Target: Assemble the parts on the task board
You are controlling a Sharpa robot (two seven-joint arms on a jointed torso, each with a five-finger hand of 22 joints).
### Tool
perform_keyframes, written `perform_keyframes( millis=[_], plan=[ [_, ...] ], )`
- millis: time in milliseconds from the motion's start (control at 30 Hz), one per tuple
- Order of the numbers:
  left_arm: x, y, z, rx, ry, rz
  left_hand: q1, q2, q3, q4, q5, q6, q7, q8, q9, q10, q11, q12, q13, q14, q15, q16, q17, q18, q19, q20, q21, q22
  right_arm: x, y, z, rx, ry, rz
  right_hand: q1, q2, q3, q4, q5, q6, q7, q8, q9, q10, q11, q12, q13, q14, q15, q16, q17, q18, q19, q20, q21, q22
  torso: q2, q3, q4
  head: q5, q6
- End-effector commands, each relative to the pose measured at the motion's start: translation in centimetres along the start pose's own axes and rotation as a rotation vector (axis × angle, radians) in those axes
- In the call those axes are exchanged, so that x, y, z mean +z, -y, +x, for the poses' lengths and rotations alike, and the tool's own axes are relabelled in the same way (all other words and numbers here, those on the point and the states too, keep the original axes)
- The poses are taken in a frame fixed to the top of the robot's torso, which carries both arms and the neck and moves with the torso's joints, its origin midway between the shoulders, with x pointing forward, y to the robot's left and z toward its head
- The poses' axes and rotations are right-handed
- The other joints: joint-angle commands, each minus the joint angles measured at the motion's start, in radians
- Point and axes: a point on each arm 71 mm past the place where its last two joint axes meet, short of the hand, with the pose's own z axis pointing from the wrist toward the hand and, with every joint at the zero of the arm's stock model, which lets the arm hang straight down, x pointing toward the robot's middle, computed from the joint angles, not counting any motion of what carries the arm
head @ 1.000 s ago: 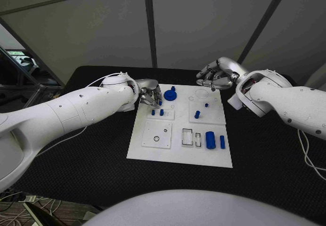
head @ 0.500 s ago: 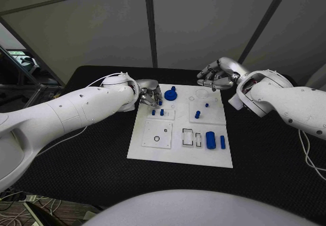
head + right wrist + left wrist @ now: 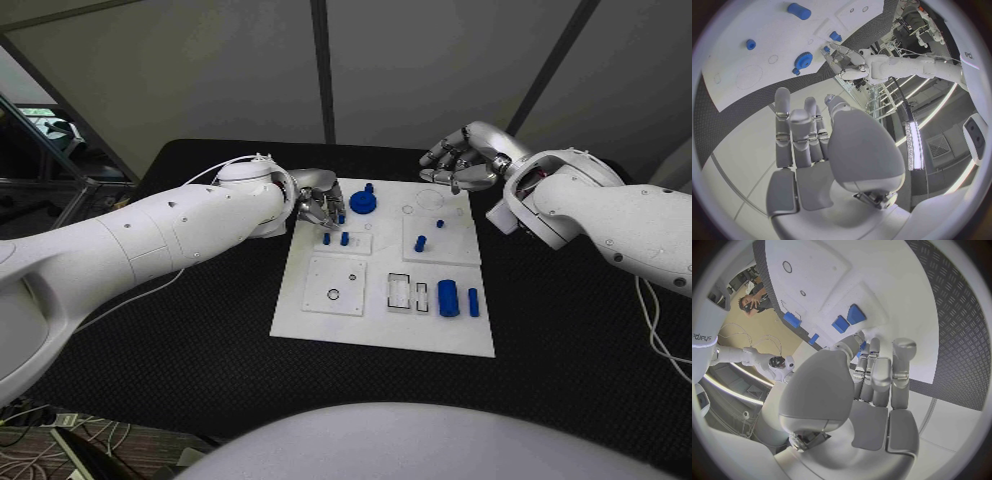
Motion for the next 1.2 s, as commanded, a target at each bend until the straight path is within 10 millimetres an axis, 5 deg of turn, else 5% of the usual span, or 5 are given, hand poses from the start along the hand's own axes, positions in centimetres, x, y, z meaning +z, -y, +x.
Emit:
perform_keyframes(
  millis=[33, 633, 1200],
  plan=[
    [0.00, 0.10, 0.06, -0.002, -0.008, -0.001, 0.001, 0.000, 0.001, -0.003, -0.003, -0.001, -0.002, -0.003, 0.001, 0.006, 0.000, -0.004, 0.001, 0.000, 0.001, -0.001, 0.001, -0.070, -0.004, 0.003, 0.003, 0.093, 0.03, -0.10, -0.07, 0.002, 0.000, -0.005, 0.001, -0.005, 0.007, 0.001, 0.006, 0.002, -0.003, 0.003, -0.001, 0.006, 0.003, -0.003, -0.001, -0.006, 0.000, -0.004, -0.001, 0.008, -0.003, 0.000, -0.006, -0.001, 0.000, 0.0003, -0.0004, 0.001, 0.000],
    [-0.16, 0.07, 0.04, -0.002, 0.005, 0.002, 0.006, 0.003, 0.004, -0.006, -0.003, 0.001, -0.001, -0.005, -0.001, 0.010, 0.000, -0.006, 0.003, 0.002, 0.000, 0.000, 0.004, -0.070, -0.003, 0.002, 0.006, 0.094, 0.02, -0.06, -0.09, 0.001, 0.000, -0.004, 0.001, -0.005, 0.007, 0.001, 0.006, 0.002, -0.003, 0.003, -0.001, 0.006, 0.003, -0.003, -0.001, -0.006, 0.000, -0.004, -0.001, 0.008, -0.003, 0.000, -0.006, -0.001, 0.000, -0.0004, -0.0004, -0.009, 0.000],
    [-0.18, -0.14, -0.13, -0.002, 0.025, -0.006, 0.007, 0.000, 0.008, -0.010, -0.004, -0.045, 0.003, -0.016, -0.020, 0.018, -0.001, -0.017, 0.009, 0.006, -0.001, 0.004, 0.010, -0.071, 0.001, 0.001, 0.014, 0.095, 0.09, -0.11, -0.03, 0.002, 0.000, -0.006, 0.001, -0.005, 0.007, 0.001, 0.006, 0.002, -0.003, 0.003, -0.001, 0.006, 0.003, -0.003, -0.001, -0.006, 0.000, -0.004, -0.001, 0.008, -0.003, 0.000, -0.006, -0.001, 0.000, 0.0000, -0.0003, -0.004, 0.000]
  ],
)
